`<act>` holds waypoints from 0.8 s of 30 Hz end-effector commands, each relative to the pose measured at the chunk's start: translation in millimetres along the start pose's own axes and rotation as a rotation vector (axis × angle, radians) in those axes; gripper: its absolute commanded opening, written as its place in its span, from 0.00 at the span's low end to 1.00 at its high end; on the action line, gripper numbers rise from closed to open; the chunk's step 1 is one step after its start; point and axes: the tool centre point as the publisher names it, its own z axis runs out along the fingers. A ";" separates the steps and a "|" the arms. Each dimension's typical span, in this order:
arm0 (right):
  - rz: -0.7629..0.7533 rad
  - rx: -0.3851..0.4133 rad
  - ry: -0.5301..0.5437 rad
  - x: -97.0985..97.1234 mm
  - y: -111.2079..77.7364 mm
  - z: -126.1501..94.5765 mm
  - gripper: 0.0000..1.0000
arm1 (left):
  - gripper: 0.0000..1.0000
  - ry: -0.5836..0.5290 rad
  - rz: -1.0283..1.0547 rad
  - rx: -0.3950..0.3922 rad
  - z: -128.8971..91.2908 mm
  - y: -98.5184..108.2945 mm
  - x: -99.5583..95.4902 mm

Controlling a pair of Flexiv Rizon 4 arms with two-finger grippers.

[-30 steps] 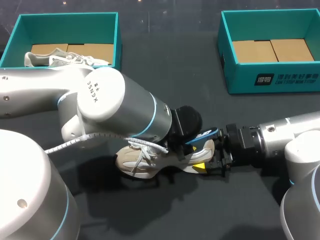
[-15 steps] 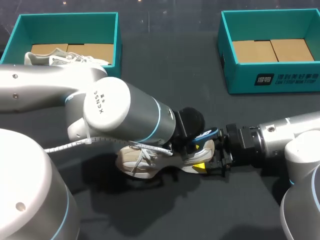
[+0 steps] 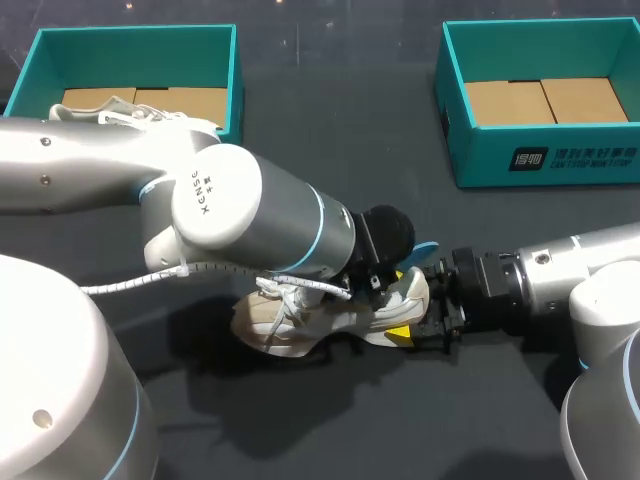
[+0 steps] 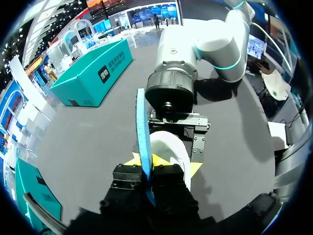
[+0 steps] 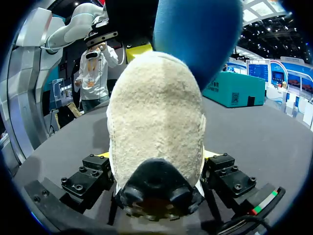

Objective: Take the shoe out of the shoebox, open the shoe tongue, remove and reinsert the insole, then place the shoe into the shoebox

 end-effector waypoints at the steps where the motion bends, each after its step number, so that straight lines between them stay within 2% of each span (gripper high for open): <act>1: 0.000 0.002 -0.001 1.3 0.9 0.2 0.00 | 0.00 0.008 0.002 0.015 -5.8 -3.5 -3.8; 5: 0.000 0.002 -0.001 1.3 0.9 0.2 0.00 | 0.00 0.009 0.008 0.026 -7.1 -7.1 -3.3; 6: 0.000 0.002 -0.001 1.3 0.9 0.2 0.00 | 0.07 0.010 0.011 0.028 -7.3 -6.9 -2.8; 8: 0.000 0.002 -0.001 1.3 0.9 0.2 0.00 | 0.27 0.015 0.015 0.030 -6.9 -5.0 -1.5; 9: 0.000 0.002 -0.001 1.3 0.9 0.2 0.00 | 0.29 0.018 0.016 0.031 -6.6 -4.0 -0.9; 13: 0.000 0.002 -0.001 1.3 0.9 0.2 0.00 | 0.31 0.039 0.022 0.028 -3.9 -0.4 1.3; 24: 0.000 0.002 -0.001 1.3 0.9 0.2 0.00 | 0.29 0.060 0.043 0.046 3.6 3.9 4.6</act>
